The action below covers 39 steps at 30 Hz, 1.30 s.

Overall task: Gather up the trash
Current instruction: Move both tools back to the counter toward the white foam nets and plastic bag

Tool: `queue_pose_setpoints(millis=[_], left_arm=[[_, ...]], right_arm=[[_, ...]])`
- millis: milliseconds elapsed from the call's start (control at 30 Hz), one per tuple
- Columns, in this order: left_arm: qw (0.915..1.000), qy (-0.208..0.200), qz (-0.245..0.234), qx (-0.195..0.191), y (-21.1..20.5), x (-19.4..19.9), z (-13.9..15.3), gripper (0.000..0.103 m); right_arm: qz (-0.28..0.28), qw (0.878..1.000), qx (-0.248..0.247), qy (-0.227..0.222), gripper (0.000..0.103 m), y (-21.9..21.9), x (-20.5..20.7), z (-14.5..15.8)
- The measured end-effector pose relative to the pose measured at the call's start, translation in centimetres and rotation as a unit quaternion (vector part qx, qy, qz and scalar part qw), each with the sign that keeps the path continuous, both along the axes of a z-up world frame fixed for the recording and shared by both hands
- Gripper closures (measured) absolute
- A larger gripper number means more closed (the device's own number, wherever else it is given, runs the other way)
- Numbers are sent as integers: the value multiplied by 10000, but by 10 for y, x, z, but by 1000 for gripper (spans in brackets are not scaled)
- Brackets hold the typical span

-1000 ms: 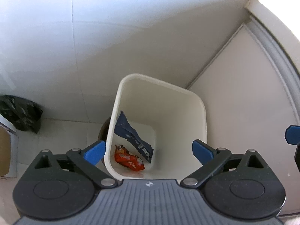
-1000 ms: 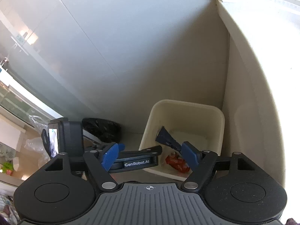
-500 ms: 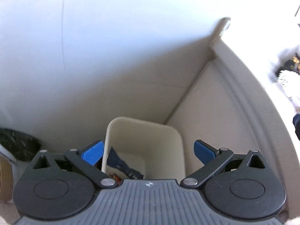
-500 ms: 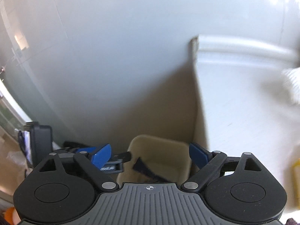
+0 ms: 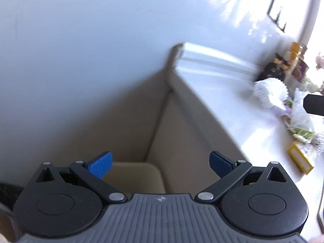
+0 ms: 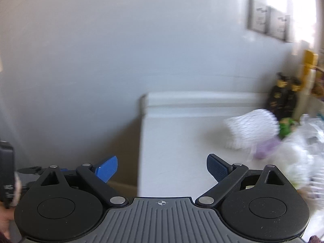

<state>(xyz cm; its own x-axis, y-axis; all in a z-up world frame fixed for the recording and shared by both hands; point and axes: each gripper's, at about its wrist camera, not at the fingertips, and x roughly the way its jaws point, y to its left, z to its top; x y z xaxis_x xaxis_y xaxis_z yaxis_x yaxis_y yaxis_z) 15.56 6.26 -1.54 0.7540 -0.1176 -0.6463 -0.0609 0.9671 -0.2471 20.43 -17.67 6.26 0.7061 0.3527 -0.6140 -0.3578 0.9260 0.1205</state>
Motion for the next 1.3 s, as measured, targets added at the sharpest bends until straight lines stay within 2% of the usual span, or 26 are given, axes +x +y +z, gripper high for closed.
queue_pose_setpoints(millis=[133, 267, 433, 600, 733, 867, 1000, 1067, 1233, 1300], left_arm=[[9991, -234, -354, 86, -20, 16, 23, 1], [9962, -456, -737, 123, -40, 32, 39, 1], [9910, -627, -1180, 7, -67, 53, 40, 1], [9837, -781, -1616, -136, -96, 84, 34, 1], [9778, -933, -1828, -417, -111, 111, 37, 2], [9696, -1057, -2174, -389, -136, 139, 35, 8], [9631, -1123, -2429, -300, -153, 165, 27, 15], [9609, -1081, -2516, -414, -156, 179, 24, 18], [9572, -877, -2658, -734, -156, 199, 17, 30], [9571, -749, -2678, -813, -155, 203, 12, 38]], right_arm=[[-424, 9989, 179, -80, 6, -30, 7, -4], [-851, 9963, -17, -120, 6, -59, 16, -16], [-1215, 9922, -11, -280, 6, -100, 13, -28], [-1134, 9909, 8, -721, 6, -123, 8, -31], [-993, 9919, -102, -790, 6, -126, 10, -42], [-1157, 9892, -166, -879, 8, -133, 13, -54], [-1396, 9852, 52, -990, 15, -145, 13, -58], [-1436, 9842, 160, -1025, 18, -147, 14, -59], [-1329, 9851, 191, -1070, 38, -141, 19, -62], [-1353, 9857, 98, -1002, 41, -138, 21, -65]])
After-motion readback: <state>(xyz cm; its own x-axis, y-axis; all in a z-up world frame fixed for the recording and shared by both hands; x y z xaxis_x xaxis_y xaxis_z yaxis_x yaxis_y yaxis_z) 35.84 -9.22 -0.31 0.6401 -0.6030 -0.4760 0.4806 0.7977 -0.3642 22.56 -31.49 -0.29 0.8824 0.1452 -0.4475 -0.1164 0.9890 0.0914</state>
